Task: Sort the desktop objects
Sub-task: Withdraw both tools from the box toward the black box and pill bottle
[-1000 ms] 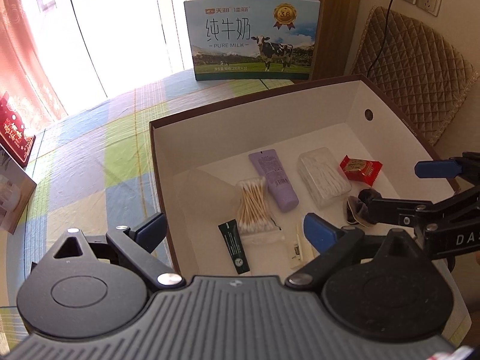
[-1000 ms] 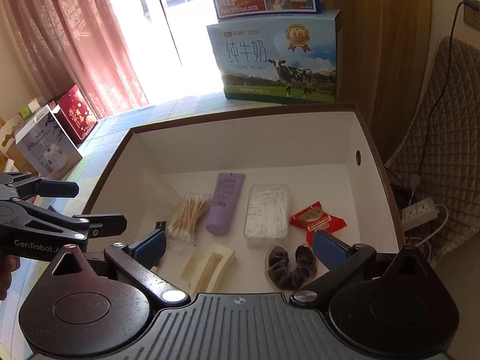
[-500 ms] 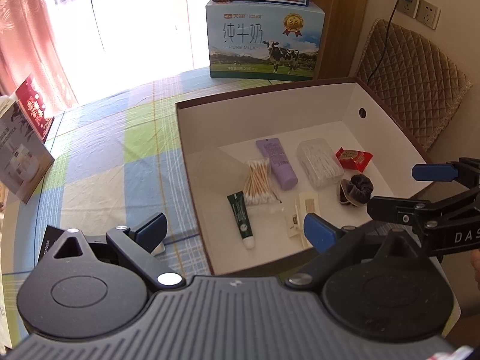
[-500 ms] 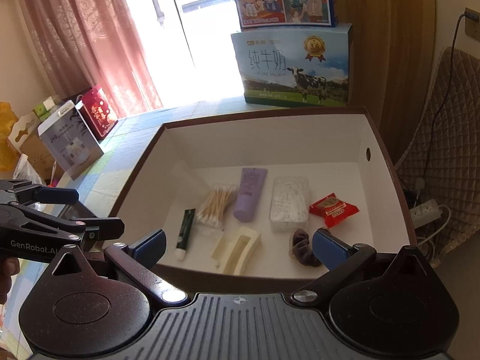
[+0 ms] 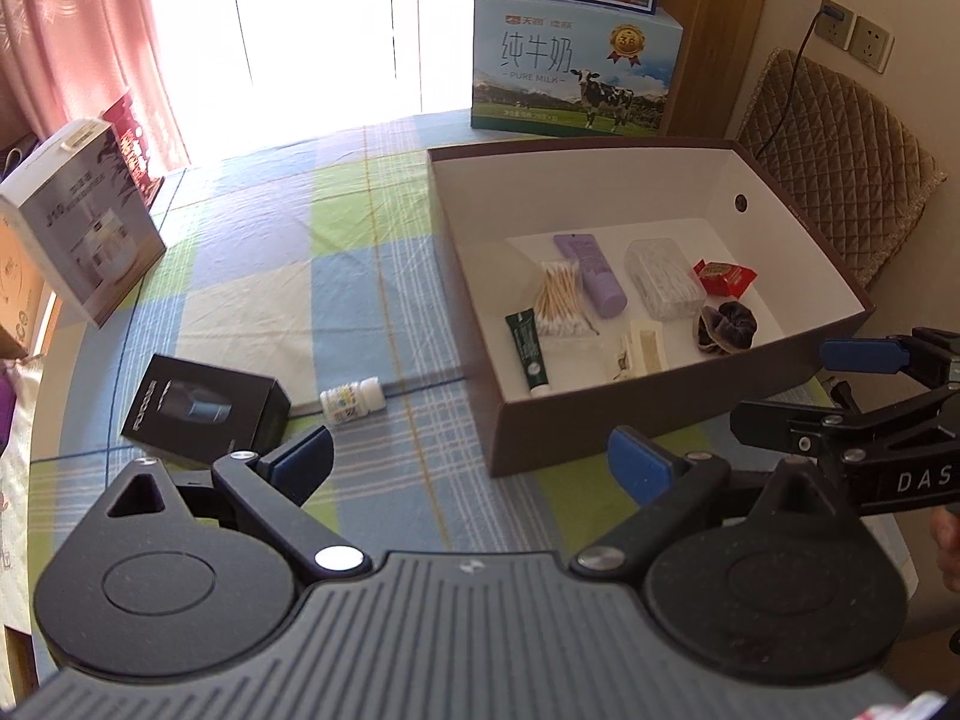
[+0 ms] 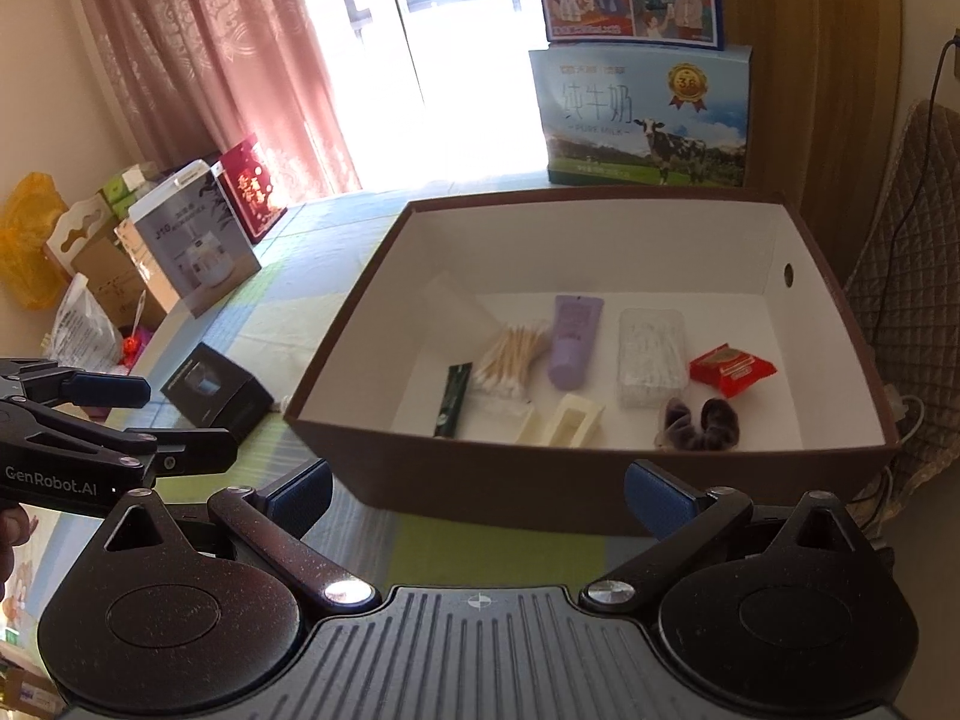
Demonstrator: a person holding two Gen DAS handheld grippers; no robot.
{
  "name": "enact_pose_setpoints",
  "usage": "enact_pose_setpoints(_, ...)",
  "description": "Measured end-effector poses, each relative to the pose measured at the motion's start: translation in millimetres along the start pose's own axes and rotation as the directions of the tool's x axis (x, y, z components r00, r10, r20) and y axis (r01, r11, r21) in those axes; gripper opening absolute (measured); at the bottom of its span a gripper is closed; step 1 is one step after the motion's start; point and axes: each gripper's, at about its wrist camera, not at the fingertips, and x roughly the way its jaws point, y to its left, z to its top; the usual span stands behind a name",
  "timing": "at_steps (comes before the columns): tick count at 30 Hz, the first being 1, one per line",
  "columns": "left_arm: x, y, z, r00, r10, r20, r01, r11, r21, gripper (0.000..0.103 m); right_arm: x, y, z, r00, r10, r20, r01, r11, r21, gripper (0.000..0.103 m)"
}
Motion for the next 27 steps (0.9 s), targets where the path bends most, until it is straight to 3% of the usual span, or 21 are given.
enact_pose_setpoints(27, -32.0, 105.9, -68.4, 0.994, 0.094, -0.063, -0.101, 0.986, -0.133, 0.097, 39.7, 118.0, -33.6, 0.988, 0.115, -0.100, -0.125, 0.988, -0.093, 0.101)
